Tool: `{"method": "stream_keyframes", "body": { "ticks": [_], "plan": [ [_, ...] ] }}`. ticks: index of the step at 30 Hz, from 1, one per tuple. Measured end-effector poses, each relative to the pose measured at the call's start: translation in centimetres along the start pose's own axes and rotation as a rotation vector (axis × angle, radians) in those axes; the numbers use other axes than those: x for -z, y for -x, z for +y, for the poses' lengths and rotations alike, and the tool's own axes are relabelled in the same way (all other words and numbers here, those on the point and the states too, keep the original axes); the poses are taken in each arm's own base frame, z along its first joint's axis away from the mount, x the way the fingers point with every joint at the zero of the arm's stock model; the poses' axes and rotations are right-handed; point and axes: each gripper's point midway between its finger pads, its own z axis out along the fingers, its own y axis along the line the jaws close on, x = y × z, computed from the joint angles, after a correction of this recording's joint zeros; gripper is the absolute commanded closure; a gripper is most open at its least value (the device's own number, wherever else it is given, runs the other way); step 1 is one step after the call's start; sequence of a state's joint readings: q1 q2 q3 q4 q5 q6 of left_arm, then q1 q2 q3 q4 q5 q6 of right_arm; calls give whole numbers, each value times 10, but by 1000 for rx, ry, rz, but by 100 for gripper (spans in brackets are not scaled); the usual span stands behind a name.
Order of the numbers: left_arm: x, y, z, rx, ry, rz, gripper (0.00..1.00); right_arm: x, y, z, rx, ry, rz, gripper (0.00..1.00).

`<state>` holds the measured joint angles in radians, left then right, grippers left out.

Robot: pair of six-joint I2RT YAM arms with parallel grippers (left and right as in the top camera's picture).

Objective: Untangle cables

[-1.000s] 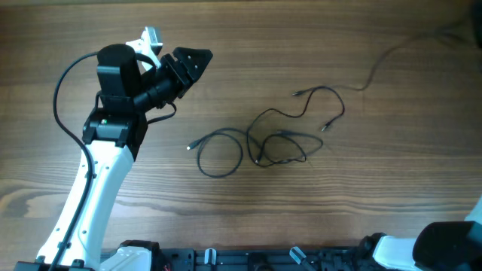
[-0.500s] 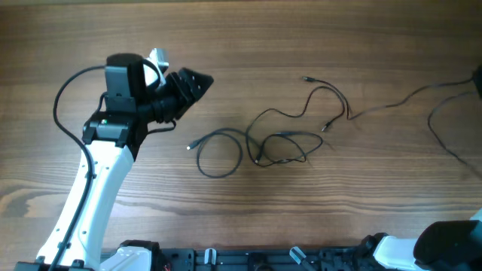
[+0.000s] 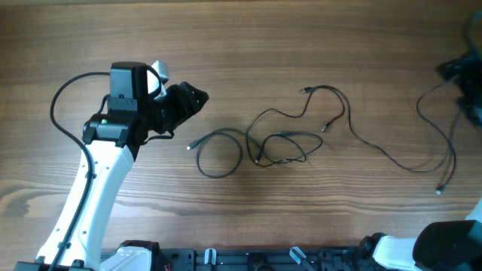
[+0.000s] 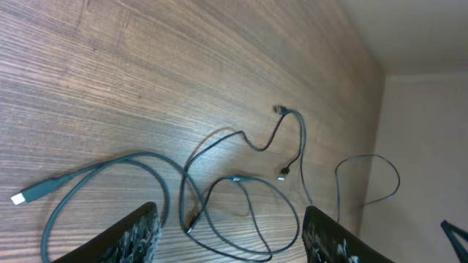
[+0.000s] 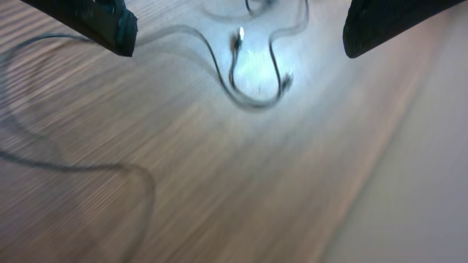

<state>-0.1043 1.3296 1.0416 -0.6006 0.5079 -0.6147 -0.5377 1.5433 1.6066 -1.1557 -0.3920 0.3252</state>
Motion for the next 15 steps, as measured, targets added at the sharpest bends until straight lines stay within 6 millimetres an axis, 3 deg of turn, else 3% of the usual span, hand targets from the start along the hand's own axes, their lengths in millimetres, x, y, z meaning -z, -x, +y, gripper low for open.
{"method": "stream_keyframes", "body": {
  "ticks": [3,6,9,15],
  "plan": [
    [0,0,1,-9,4,1,36,-18,-39,24,147,20,124,8],
    [0,-2,2,-7,9,6,36,-35,-68,30,227,2,207,11],
    [0,-3,3,-3,13,11,36,-59,-101,26,312,-54,287,12],
    [0,-3,4,-1,16,12,36,-106,-146,1,484,-136,357,12]
  ]
}}
